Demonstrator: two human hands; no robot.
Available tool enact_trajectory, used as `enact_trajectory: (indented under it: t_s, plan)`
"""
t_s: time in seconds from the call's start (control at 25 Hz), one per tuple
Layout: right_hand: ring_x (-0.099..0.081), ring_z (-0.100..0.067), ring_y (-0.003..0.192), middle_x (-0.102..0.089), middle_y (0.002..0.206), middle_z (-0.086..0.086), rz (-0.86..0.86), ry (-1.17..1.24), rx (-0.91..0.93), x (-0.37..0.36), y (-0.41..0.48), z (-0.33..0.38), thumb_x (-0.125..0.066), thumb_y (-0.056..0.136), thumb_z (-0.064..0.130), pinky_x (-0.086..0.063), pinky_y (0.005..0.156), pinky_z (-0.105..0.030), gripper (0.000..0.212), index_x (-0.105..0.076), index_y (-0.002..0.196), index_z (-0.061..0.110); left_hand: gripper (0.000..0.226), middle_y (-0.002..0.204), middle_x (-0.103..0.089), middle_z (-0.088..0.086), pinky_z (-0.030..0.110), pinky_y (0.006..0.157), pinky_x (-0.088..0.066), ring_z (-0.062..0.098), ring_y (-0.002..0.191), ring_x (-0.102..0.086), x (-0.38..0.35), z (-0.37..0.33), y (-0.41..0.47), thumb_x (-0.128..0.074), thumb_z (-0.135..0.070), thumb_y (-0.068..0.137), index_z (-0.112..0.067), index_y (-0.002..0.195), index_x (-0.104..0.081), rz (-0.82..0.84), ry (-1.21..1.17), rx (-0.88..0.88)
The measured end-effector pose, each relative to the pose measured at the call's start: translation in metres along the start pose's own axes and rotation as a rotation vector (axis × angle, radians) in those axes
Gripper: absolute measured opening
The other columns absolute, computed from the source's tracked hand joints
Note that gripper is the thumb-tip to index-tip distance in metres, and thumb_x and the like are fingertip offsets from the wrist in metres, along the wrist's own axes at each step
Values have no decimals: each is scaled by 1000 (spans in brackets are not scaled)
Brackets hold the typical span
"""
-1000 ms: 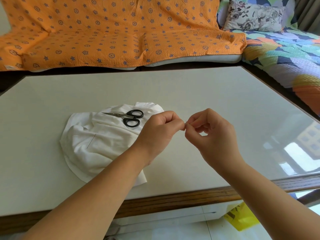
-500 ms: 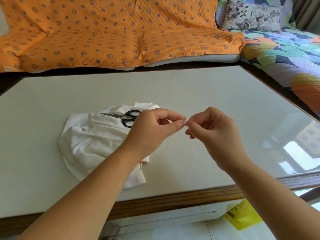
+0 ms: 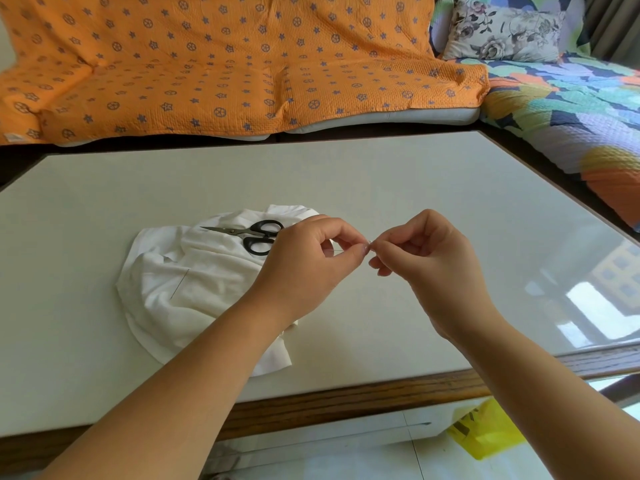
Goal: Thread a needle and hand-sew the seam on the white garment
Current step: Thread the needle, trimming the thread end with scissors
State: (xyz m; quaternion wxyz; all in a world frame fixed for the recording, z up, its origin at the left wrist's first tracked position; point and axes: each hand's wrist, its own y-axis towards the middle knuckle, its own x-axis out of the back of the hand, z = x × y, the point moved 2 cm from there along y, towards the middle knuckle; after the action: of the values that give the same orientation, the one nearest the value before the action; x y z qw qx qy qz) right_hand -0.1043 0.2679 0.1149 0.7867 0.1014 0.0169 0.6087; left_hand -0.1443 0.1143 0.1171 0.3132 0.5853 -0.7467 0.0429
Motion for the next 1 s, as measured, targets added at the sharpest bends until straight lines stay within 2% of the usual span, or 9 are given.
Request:
enact_trajectory:
  t_s: [0.12, 0.24, 0.32, 0.4, 0.48, 0.64, 1.0]
  plan:
    - [-72, -23, 67, -73, 76, -10, 27, 91, -5, 1, 1, 0, -67, 83, -5, -54, 60, -26, 22, -51, 84, 9, 18, 51, -51, -27, 9, 54, -31, 4, 52, -40, 0, 2, 2, -69, -21, 88, -30, 73, -68, 18, -55, 72]
    - [-71, -20, 74, -74, 87, -6, 26, 54, 40, 5, 2, -1, -64, 87, 0, -54, 63, -26, 16, -60, 93, 14, 12, 59, -55, -18, 21, 62, -38, 9, 60, -44, 0, 5, 3, -72, -26, 86, -28, 74, -73, 25, -214, 182]
    - [-68, -14, 77, -71, 92, 3, -51, -107, 176, 9, -1, 0, -63, 87, 5, -52, 64, -23, 18, -65, 92, 22, 8, 64, -55, -9, 27, 66, -39, 10, 62, -45, 0, 5, 4, -72, -27, 85, -26, 78, -75, 30, -275, 222]
    - [-64, -11, 82, -65, 96, 7, -94, -290, 375, 8, -6, 3, -63, 84, 14, -49, 65, -19, 11, -68, 88, 23, 9, 61, -53, -12, 24, 66, -39, 6, 59, -44, 0, 4, 4, -70, -24, 86, -25, 78, -74, 32, -305, 240]
    - [-61, -10, 86, -60, 97, 6, -90, -377, 467, 4, -9, 0, -60, 82, 24, -49, 66, -21, 13, -71, 85, 19, 10, 58, -54, -16, 21, 66, -39, 1, 57, -46, 0, 3, 3, -69, -22, 87, -24, 78, -74, 32, -316, 241]
    - [-59, -5, 85, -58, 96, 7, -122, -424, 415, 2, -6, -8, -60, 81, 34, -48, 64, -20, 19, -74, 84, 21, 14, 56, -54, -18, 21, 67, -38, -2, 56, -47, -1, 2, 2, -69, -20, 88, -25, 75, -73, 41, -341, 237]
    - [-61, 1, 82, -62, 98, 8, -121, -365, 296, 1, -4, -6, -70, 84, 23, -47, 65, -13, 4, -72, 86, 26, 11, 59, -58, -19, 21, 70, -38, -4, 60, -52, -1, 0, 2, -69, -18, 88, -21, 79, -74, 86, -396, 236]
